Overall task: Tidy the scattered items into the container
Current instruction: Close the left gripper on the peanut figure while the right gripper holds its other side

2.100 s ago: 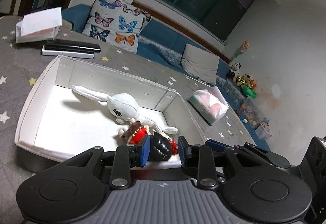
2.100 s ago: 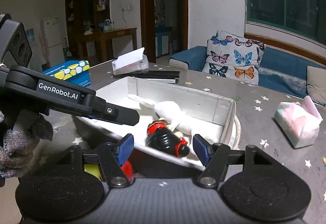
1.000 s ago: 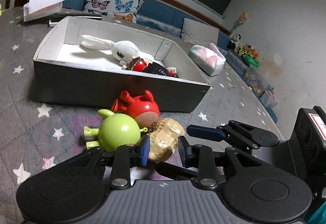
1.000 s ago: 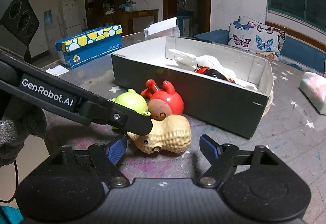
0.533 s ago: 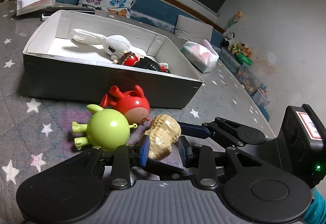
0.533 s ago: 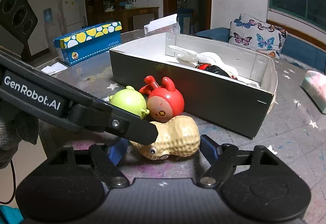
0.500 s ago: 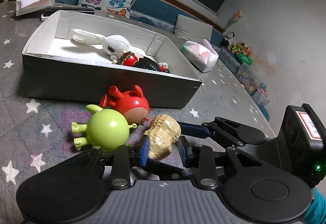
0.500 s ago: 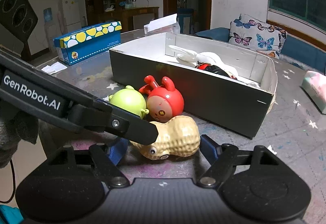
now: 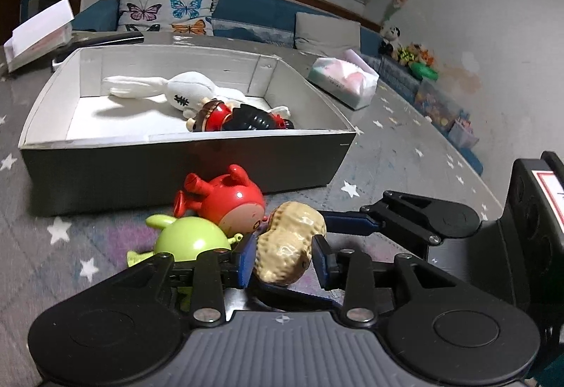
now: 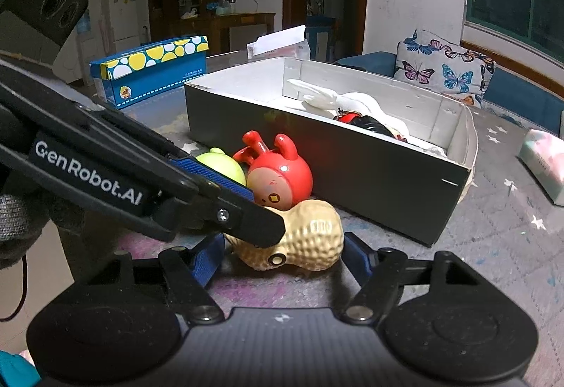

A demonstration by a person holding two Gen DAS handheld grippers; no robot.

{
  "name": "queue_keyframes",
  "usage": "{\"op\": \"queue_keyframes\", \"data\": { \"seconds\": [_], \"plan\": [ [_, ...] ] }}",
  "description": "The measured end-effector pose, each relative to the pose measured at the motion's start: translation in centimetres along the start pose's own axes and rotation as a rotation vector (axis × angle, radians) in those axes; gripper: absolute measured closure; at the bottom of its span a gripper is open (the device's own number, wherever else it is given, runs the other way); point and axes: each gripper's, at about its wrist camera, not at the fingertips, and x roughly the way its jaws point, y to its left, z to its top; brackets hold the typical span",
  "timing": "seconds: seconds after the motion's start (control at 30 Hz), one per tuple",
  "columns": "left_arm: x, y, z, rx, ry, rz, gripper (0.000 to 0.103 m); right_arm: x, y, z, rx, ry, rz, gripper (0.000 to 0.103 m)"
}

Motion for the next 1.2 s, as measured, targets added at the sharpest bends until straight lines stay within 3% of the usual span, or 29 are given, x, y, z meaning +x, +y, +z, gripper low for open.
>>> {"op": "queue_keyframes", "data": {
  "seconds": [0.27, 0.5, 0.63, 0.93, 1.03, 1.2],
  "plan": [
    [0.9, -0.9, 0.3, 0.053, 0.036, 0.024, 0.061, -0.2, -0.1, 0.0, -0.014, -0.009, -0.008, 0.029],
    [1.5, -0.6, 0.8, 0.038, 0.069, 0.019, 0.058, -0.1, -0.1, -0.2, -0.016, -0.017, -0.017, 0.029],
    [2.8, -0.3, 0.7, -0.004, 0.13, 0.001, 0.058, -0.1, -0.1, -0.3, -0.02, -0.014, -0.019, 0.029],
    [2.3, -0.2, 0.3, -0.04, 0.119, -0.021, 0.058, -0.7, -0.6, -0.8, 0.002, -0.035, -0.032, 0.03],
    [1.9, -0.2, 0.3, -0.051, 0.098, 0.0, 0.058, -0.7, -0.8, -0.7, 0.004, -0.031, -0.031, 0.036],
    [1.4, -0.7, 0.4, -0.02, 0.082, 0.021, 0.058, -0.7, -0.8, -0.6, -0.003, -0.026, -0.031, 0.036]
  ]
}}
